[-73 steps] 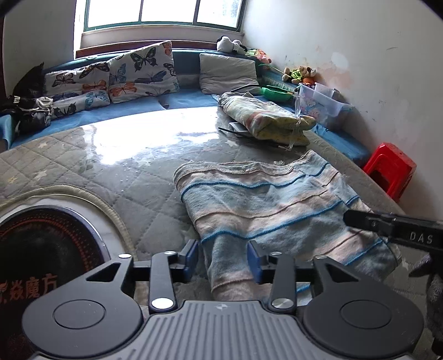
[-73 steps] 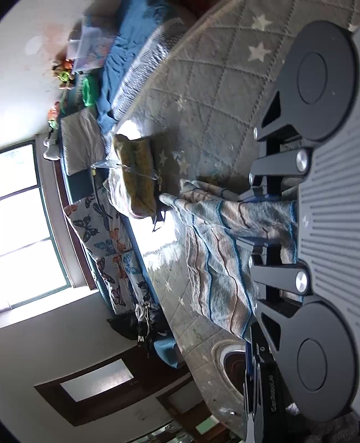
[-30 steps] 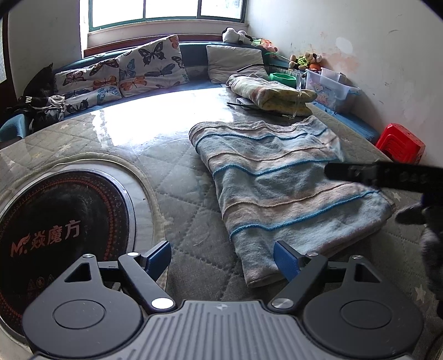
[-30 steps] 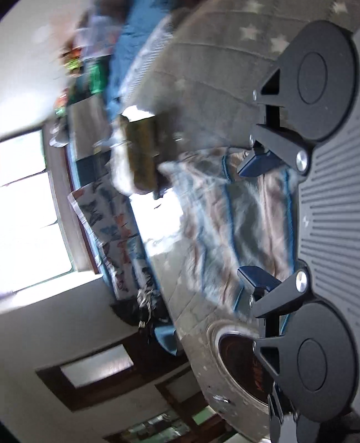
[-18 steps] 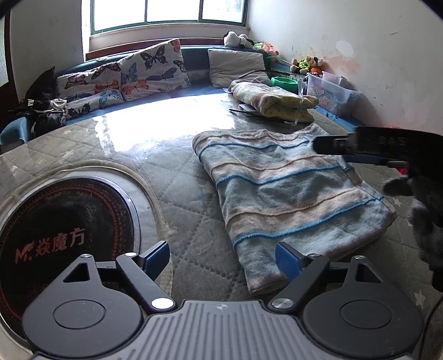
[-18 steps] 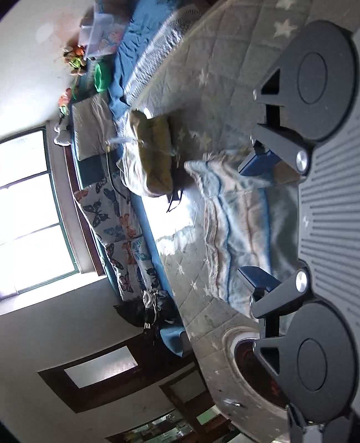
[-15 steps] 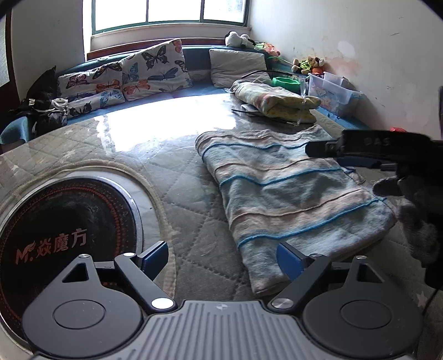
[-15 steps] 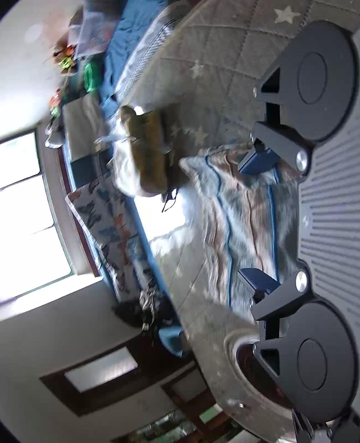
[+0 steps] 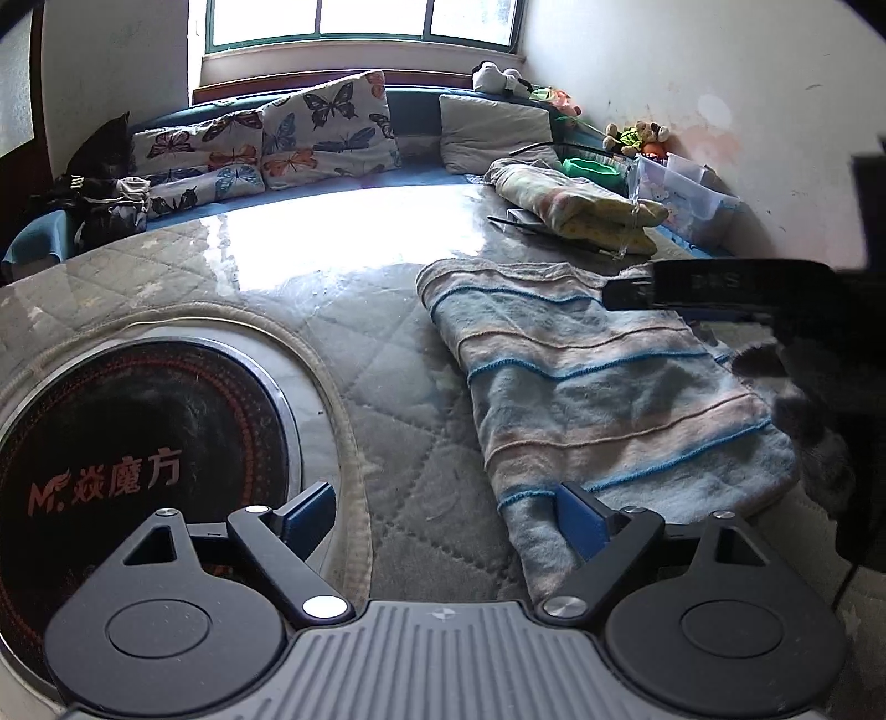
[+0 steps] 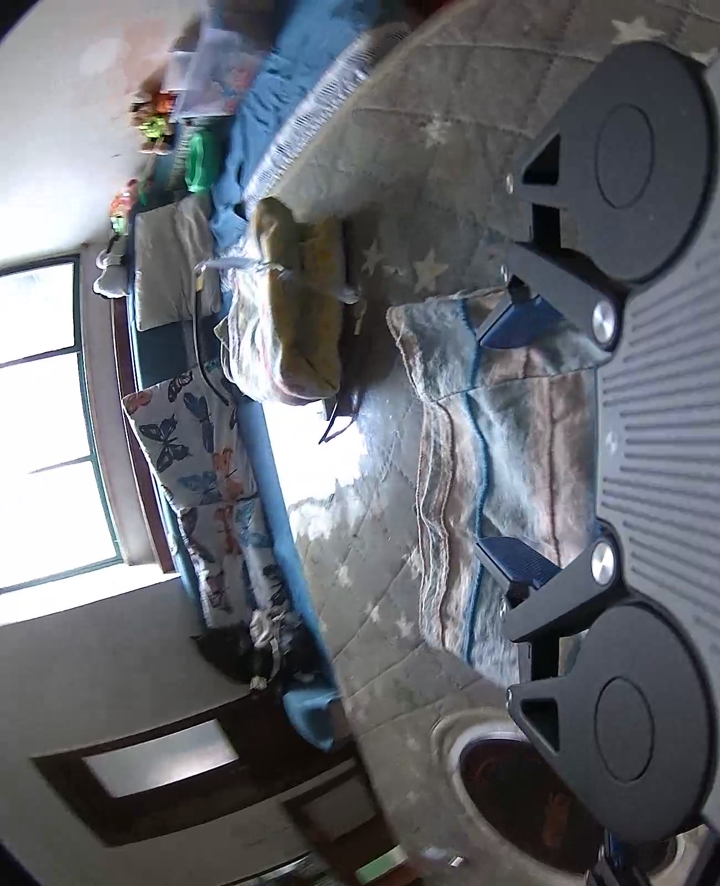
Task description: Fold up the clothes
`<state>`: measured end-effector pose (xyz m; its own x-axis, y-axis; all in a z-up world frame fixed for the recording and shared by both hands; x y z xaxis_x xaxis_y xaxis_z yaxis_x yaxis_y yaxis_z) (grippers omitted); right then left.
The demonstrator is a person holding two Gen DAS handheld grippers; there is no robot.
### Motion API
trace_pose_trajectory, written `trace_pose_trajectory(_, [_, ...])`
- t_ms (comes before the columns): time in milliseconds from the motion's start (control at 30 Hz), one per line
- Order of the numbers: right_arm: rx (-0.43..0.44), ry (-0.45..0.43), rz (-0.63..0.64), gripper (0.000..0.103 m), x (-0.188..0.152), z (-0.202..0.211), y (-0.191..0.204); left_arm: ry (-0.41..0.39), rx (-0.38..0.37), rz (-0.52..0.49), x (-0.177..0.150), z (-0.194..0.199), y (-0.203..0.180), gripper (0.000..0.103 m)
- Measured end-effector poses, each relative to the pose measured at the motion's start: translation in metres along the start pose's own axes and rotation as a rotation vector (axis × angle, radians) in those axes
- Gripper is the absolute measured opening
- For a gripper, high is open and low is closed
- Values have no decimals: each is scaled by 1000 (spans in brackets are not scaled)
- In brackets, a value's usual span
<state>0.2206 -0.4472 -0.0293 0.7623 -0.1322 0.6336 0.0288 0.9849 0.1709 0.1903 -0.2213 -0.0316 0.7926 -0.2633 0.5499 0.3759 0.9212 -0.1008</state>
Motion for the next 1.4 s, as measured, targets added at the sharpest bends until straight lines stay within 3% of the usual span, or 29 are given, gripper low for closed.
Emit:
trace_pose_trajectory(233, [-118, 33, 127, 83, 7, -20, 31, 13, -10, 12, -2, -3, 3, 89])
trace_pose_trajectory(333, [-187, 43, 110, 82, 9, -28, 28, 18, -14, 17, -2, -4, 5, 89])
trace_pose_trajectory(533, [-134, -12, 1, 82, 13, -8, 4, 23, -22, 27, -3, -5, 7, 91])
trace_pose_trajectory(733, [-2, -13, -19, 82, 22, -1, 9, 21, -25, 32, -2, -4, 9, 91])
trace_pose_trajectory(1067, [-35, 31, 333, 82, -16, -9, 79, 24, -19, 33, -5, 0, 9, 91])
trace_pose_trajectory(1400, [19, 54, 396, 82, -39, 15, 85, 19, -14, 40, -14, 9, 11, 94])
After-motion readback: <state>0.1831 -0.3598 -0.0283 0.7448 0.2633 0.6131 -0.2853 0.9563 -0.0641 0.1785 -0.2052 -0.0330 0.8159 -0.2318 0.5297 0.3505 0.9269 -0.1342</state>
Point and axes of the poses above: each gripper's, at about its wrist camera, not at the fingertips, and z roughly against the way its jaws point, y to its left, x to its top, the point moved 5 cm from there along -z, roughly the way its jaws point, and after that the axes turned 11 degrees about y, right-handed, at the moved point
